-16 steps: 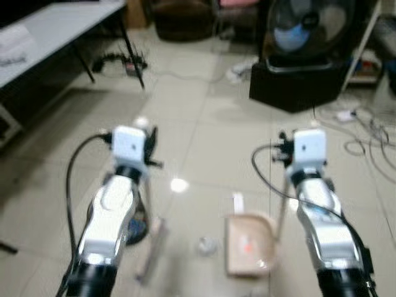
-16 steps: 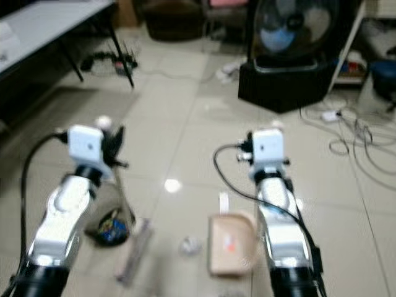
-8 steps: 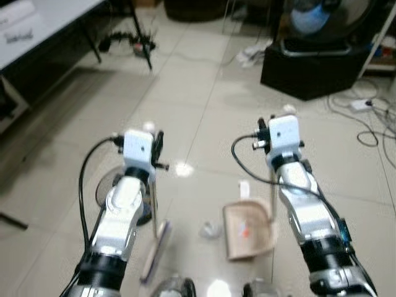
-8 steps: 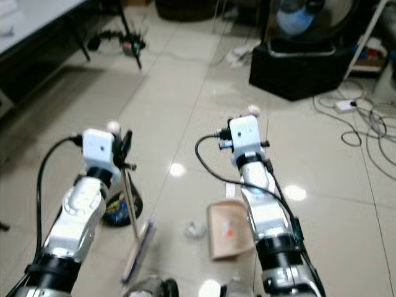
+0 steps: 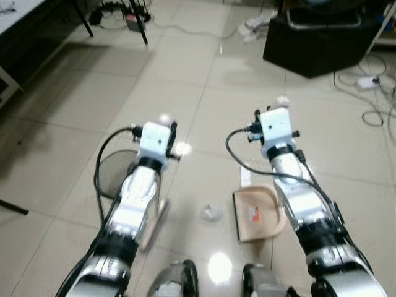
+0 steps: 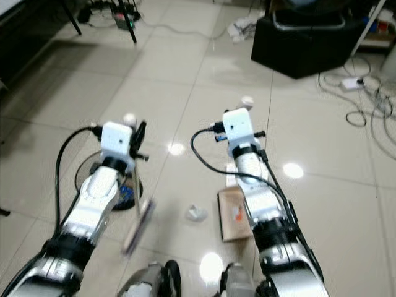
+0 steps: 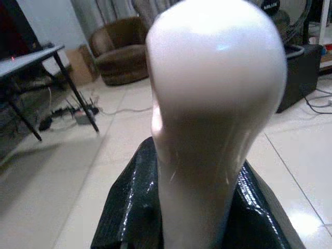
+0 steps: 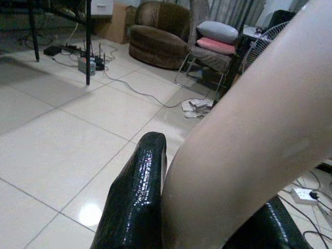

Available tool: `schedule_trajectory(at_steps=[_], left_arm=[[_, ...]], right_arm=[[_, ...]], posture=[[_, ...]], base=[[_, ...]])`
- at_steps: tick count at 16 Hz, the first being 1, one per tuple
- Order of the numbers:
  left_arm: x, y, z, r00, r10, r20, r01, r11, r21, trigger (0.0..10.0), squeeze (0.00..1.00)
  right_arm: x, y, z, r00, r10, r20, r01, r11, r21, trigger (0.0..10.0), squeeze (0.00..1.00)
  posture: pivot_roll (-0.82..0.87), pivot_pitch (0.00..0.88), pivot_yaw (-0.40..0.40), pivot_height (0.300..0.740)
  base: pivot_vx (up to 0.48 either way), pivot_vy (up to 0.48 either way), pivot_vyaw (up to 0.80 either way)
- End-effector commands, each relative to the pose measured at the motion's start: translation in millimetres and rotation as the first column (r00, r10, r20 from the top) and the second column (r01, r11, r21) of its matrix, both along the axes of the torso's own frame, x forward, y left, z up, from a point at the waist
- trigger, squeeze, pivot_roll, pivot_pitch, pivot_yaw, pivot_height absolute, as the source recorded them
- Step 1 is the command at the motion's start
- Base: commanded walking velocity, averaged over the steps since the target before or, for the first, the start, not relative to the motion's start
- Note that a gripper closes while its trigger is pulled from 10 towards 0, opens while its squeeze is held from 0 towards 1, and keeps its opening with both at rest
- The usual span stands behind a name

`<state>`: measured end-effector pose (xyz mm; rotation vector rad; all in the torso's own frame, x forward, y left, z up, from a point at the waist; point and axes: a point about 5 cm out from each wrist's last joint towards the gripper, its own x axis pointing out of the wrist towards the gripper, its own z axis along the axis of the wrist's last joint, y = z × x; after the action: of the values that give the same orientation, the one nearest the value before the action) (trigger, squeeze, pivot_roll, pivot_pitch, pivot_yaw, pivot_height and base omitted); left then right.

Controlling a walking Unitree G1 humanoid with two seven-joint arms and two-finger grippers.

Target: Sweep floor

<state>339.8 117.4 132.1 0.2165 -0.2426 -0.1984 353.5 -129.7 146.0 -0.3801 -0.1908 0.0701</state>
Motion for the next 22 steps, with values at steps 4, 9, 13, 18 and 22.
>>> schedule_trajectory(at_steps=[4,9,13,18,22], left_arm=[[5.9,-23.6,-7.4,1.0,-0.012,0.006,0.012,1.0,0.006,10.0,0.0],[11.7,-40.8,-5.8,1.0,-0.004,0.001,0.004,0.999,-0.041,10.0,0.0],[18.8,-35.5,1.0,0.999,0.035,0.003,-0.034,0.996,-0.085,10.0,0.0],[24.4,-47.5,8.0,0.998,-0.068,-0.01,0.066,0.989,-0.133,10.0,0.0],[14.3,-71.6,10.3,0.924,-0.382,0.006,0.38,0.917,-0.124,10.0,0.0]], right_arm=[[-2.9,34.0,-3.1,0.996,0.079,0.046,-0.076,0.995,-0.066,10.0,0.0],[-16.3,78.0,-2.6,0.984,0.173,0.052,-0.175,0.983,0.049,10.0,0.0],[-24.0,86.7,-9.1,0.982,0.183,0.034,-0.186,0.98,0.078,10.0,0.0],[-28.5,78.1,-21.5,0.988,0.155,-0.021,-0.153,0.985,0.08,10.0,0.0],[-22.4,64.0,-26.2,0.994,0.091,-0.06,-0.085,0.992,0.092,10.0,0.0]], posture=[[-0.03,0.316,0.157,0.74],[-0.06,0.31,0.164,0.74],[-0.06,0.304,0.16,0.74],[-0.08,0.3,0.158,0.74],[-0.06,0.303,0.155,0.74]], base=[[0.0,0.0,0.0],[0.0,0.0,0.0],[0.0,0.0,0.0],[0.0,0.0,0.0],[0.0,0.0,0.0]])
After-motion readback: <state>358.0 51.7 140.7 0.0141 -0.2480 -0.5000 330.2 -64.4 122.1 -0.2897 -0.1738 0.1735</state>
